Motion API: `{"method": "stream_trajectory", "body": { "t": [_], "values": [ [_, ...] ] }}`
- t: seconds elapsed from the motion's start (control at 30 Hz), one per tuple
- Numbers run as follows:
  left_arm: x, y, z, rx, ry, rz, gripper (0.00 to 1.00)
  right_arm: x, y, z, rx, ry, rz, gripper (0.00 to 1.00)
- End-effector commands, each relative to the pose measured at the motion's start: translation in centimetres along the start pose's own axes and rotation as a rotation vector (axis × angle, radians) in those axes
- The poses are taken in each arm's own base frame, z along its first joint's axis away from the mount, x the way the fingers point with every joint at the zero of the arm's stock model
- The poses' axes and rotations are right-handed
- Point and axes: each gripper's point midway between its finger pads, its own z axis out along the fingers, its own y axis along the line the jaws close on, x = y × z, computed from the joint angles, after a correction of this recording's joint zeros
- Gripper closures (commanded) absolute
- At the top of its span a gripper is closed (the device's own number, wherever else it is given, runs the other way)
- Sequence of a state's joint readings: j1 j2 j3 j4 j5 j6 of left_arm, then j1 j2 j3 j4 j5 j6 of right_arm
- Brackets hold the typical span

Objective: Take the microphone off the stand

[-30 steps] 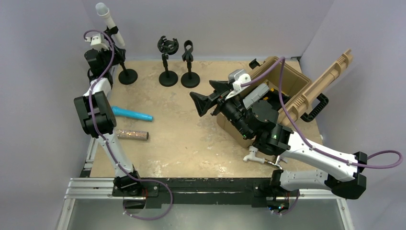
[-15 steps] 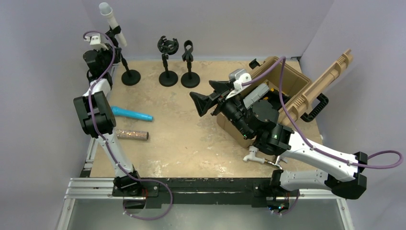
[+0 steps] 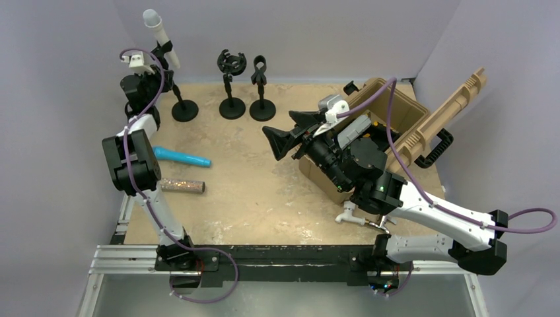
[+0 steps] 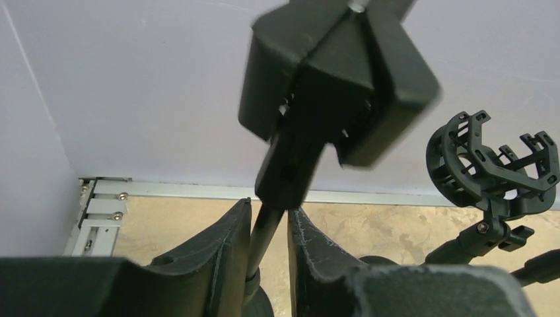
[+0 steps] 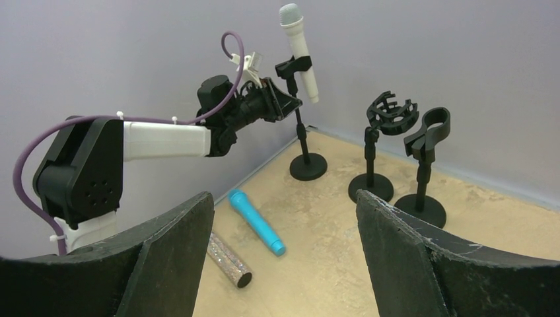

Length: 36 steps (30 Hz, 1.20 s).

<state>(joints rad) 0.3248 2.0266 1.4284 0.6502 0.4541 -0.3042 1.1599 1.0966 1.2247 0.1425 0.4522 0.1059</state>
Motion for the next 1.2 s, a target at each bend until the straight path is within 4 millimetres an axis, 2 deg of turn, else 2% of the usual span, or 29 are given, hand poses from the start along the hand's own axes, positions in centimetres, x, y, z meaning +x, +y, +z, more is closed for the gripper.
{"method": "stream_trajectory", "body": {
  "t": [0.0, 0.03, 0.13, 0.3, 0.43, 0.5, 0.6, 0.67, 0.7, 0.77, 0.8, 0.87, 0.97, 1.07, 1.17],
  "values": [
    [-3.7, -1.1, -0.2, -0.022, -0.101, 0.008, 0.64, -2.7, 0.3, -0.4, -0.019, -0.063, 0.041, 0.23],
    [-3.7, -0.7, -0.1, -0.040, -0.107, 0.007, 0.56, -2.6, 0.2, -0.5, -0.014, -0.060, 0.040, 0.23],
    [-3.4, -0.2, 0.4, -0.049, -0.102, 0.008, 0.47, -2.6, -0.1, -0.6, -0.005, -0.060, 0.040, 0.23],
    [-3.4, 0.1, 1.7, -0.037, -0.101, 0.017, 0.46, -2.5, -0.1, -0.4, 0.005, -0.058, 0.037, 0.23],
    [-2.6, 0.0, 2.6, -0.022, -0.068, 0.014, 0.60, -2.3, 0.0, -0.1, 0.006, -0.050, 0.032, 0.23],
    [-2.3, -0.2, 2.7, -0.003, -0.061, 0.006, 0.74, -2.2, 0.0, -0.1, 0.007, -0.050, 0.031, 0.23],
    [-2.1, -0.8, 2.4, 0.020, -0.062, -0.011, 0.88, -2.2, 0.0, 0.0, 0.006, -0.049, 0.031, 0.23],
    [-2.2, -1.4, 1.9, 0.038, -0.066, -0.008, 0.99, -2.4, 0.1, -0.1, 0.001, -0.054, 0.034, 0.23],
    [-2.3, -1.8, 1.5, 0.044, -0.067, -0.005, 1.00, -2.6, 0.1, -0.2, -0.002, -0.057, 0.035, 0.23],
    [-2.6, -2.9, 0.3, 0.048, -0.072, 0.006, 1.00, -2.6, 0.1, -0.3, -0.008, -0.062, 0.038, 0.23],
    [-2.1, -3.2, -0.2, 0.047, -0.065, 0.001, 1.00, -2.7, 0.2, -0.4, -0.011, -0.065, 0.040, 0.23],
    [-2.6, -4.6, -1.7, 0.055, -0.082, 0.010, 1.00, -2.8, 0.2, -0.6, -0.021, -0.071, 0.042, 0.23],
    [-1.7, -6.7, -3.2, 0.031, -0.059, 0.052, 1.00, -2.9, 0.3, -0.9, -0.035, -0.081, 0.048, 0.23],
    [-1.1, -9.8, -4.1, 0.073, -0.036, 0.056, 1.00, -3.2, 0.3, -1.2, -0.044, -0.091, 0.049, 0.23],
    [-0.4, -12.4, -5.8, 0.086, -0.027, 0.041, 1.00, -3.4, 0.3, -1.6, -0.049, -0.095, 0.050, 0.23]
  ]
}}
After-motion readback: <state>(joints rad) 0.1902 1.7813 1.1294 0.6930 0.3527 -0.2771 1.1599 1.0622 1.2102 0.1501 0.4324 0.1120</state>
